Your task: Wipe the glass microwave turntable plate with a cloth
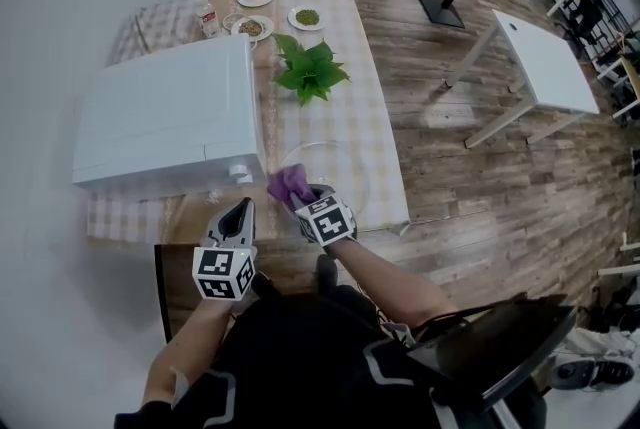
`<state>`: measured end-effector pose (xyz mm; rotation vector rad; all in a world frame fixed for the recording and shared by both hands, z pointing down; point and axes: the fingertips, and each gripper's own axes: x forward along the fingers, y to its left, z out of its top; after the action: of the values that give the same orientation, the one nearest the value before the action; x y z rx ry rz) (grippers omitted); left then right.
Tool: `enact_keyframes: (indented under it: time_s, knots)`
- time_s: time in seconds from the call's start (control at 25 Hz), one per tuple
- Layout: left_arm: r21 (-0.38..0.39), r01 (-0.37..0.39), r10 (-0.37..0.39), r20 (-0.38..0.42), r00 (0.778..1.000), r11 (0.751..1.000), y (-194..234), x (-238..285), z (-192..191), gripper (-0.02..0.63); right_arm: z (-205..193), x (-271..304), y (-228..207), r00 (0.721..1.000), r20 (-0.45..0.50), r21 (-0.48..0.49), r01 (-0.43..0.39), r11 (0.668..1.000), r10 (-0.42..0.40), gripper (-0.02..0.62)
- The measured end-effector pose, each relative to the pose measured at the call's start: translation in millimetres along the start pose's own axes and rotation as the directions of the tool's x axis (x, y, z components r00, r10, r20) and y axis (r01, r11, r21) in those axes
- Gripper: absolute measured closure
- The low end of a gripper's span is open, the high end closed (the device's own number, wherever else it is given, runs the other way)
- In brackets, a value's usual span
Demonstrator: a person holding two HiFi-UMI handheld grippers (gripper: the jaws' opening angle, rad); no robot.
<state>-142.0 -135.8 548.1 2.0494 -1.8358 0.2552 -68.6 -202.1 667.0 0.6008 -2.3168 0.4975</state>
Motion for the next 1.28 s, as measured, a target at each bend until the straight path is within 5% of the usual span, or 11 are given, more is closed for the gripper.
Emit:
enact_keyframes:
  time_s: [0.4, 0.96, 1.28]
  knots:
    - [0.037, 0.097, -0.096, -0.01, 0.995, 0.995, -24, 14, 1, 0.6, -41, -24, -13, 0.998, -0.032, 0.137, 0.053, 0.989, -0.049, 0.526]
    - [0.119, 0.268, -0.268, -0.013, 0.963, 0.956, -77, 32, 6, 0.6, -90, -69, -17, 0.993, -0.039, 0.239, 0.122, 0.963, -0.116, 0.526]
    - [0.12, 0.278, -0.277, -0.024, 0.961, 0.953, -84, 46, 7, 0.6, -118, -88, -19, 0.989, -0.083, 0.284, 0.144, 0.948, -0.126, 0.526]
